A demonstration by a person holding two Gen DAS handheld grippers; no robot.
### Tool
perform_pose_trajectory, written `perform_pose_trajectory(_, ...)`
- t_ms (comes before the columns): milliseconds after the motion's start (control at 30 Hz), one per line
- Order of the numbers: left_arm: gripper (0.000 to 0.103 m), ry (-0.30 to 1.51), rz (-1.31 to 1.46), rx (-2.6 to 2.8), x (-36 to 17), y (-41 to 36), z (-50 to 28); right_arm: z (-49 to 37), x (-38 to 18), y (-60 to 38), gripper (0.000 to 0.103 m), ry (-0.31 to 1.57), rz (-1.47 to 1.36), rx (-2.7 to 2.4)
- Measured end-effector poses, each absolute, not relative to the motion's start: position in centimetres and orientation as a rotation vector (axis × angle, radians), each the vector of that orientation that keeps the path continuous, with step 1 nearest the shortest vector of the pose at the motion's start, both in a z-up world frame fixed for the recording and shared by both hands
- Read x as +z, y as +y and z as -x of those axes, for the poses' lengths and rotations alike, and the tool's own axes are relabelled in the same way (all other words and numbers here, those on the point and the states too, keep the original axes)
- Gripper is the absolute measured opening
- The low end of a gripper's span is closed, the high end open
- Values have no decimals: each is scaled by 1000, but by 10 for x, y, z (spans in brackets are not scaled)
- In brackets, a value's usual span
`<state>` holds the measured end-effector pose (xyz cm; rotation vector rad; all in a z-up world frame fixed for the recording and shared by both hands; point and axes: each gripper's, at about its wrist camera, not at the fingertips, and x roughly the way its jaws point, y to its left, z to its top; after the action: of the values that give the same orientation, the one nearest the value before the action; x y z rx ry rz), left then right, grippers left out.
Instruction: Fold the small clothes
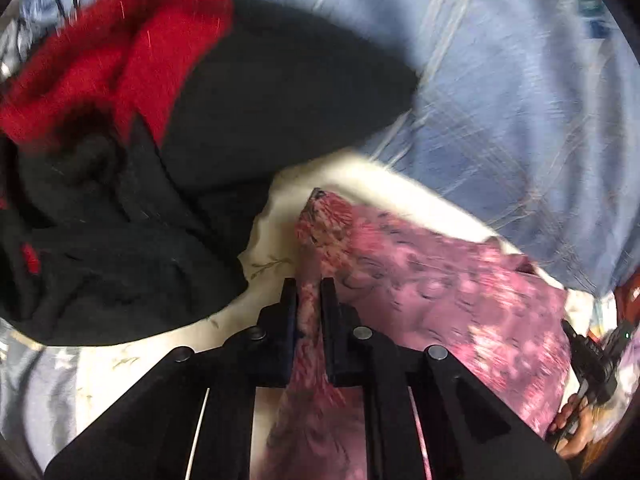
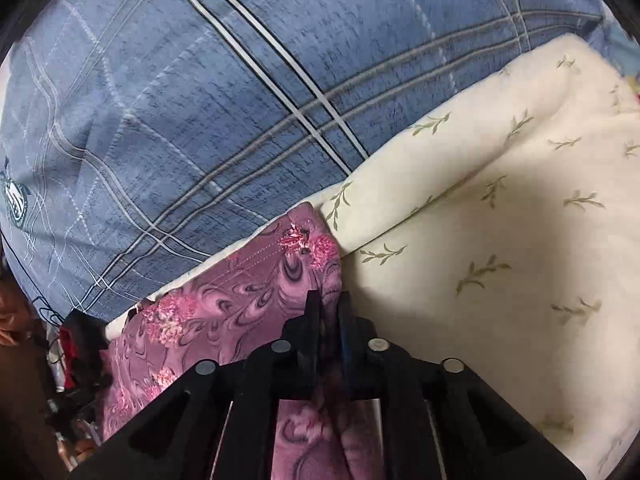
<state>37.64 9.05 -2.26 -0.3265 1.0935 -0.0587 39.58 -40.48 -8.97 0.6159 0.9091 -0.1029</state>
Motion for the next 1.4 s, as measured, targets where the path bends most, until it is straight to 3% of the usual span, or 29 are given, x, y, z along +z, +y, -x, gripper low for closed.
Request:
perform_pose_trajectory(67, 10, 1042, 300, -94, -1, 85, -360, -381, -73, -402, 16, 852, -625, -122)
perform_pose_trajectory(133, 17, 1018, 301, -174, 13, 74, -346, -366, -55, -394, 17, 777, -642, -52)
perform_pose_trajectory(200, 39, 1013, 273, -235, 19, 56, -334, -351, -41, -375, 20, 738, -625, 58)
perform_pose_trajectory(233, 54, 1017, 253, -249, 17, 48, -332, -346, -39, -367, 24, 740, -611, 86)
perform_pose_trajectory(400, 55, 1121, 153, -206, -40, 5, -336, -334, -79, -330, 22, 915, -507, 105)
perform_pose_trajectory(467, 55, 1066, 56, -174, -34, -8, -327, -328, -79, -326, 21, 840, -489, 108)
perform_pose_trajectory(900, 56, 1008, -61, -183, 1, -31, -268, -269, -35, -285, 30, 832, -354, 144)
perform_pose_trajectory(1000, 72, 1013, -81, -169, -3, -26, -251, -251, -41, -280, 38, 830, -311, 126)
perform_pose_trajectory(1033, 83, 1029, -82, -156, -5, -19, -243, -244, -44, -283, 45, 835, -311, 119)
perform_pose_trajectory(1067, 84, 1055, -85, -143, -15, -18, -240, -239, -51, -285, 50, 849, -310, 105)
perform_pose_trajectory(1167, 86, 1121, -82, -139, -42, -9, -233, -232, -72, -285, 50, 871, -295, 75)
perform_pose_trajectory(1400, 85, 1111, 114, -167, -16, 44, -227, -229, -54, -264, 51, 887, -232, 56)
